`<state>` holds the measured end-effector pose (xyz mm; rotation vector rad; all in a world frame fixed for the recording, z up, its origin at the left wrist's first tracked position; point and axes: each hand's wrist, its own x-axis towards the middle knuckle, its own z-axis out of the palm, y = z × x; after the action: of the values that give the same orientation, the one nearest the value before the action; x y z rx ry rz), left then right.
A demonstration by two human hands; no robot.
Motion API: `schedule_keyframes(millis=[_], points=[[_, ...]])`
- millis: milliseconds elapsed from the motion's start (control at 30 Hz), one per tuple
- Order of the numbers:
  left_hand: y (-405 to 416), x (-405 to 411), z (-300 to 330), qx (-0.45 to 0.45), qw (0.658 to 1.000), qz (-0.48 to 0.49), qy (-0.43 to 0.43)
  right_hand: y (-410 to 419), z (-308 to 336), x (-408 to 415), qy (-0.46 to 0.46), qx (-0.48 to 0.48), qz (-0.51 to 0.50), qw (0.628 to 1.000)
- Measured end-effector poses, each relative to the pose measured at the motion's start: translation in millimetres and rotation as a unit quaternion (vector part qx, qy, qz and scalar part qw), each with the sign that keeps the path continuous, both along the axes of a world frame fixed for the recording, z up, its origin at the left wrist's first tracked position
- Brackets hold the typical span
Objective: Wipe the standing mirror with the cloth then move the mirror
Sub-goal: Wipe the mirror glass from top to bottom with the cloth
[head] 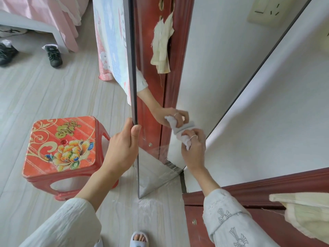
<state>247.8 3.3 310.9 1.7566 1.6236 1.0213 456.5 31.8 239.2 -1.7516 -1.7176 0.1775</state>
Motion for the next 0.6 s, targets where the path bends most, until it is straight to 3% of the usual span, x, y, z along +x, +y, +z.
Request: schedule_keyframes(millis=[100,167,367,500,600], points=[[-1,1,1,0.001,1.0,-0.006,0.004,-9,-14,13,-0.064,-0.147,0.06,0.985],[-2,2,2,0.003,1.0,-0.015,0.013,-10,-13,27,-0.056,-0.175,0.051,0.982],[-7,8,7,-0.003,1.0,-0.001,-0.001,15,39,65,0.012,-0.001,-0.089,0.996],[-7,6,3,-0.027,0.999,-0.017,-0.017,48,85,76,0.049,0.14,-0.133,0.98],[-8,6,-1,-0.034,0.999,-0.022,-0.019,67,101,66,0.11,0.19,-0.148,0.964]])
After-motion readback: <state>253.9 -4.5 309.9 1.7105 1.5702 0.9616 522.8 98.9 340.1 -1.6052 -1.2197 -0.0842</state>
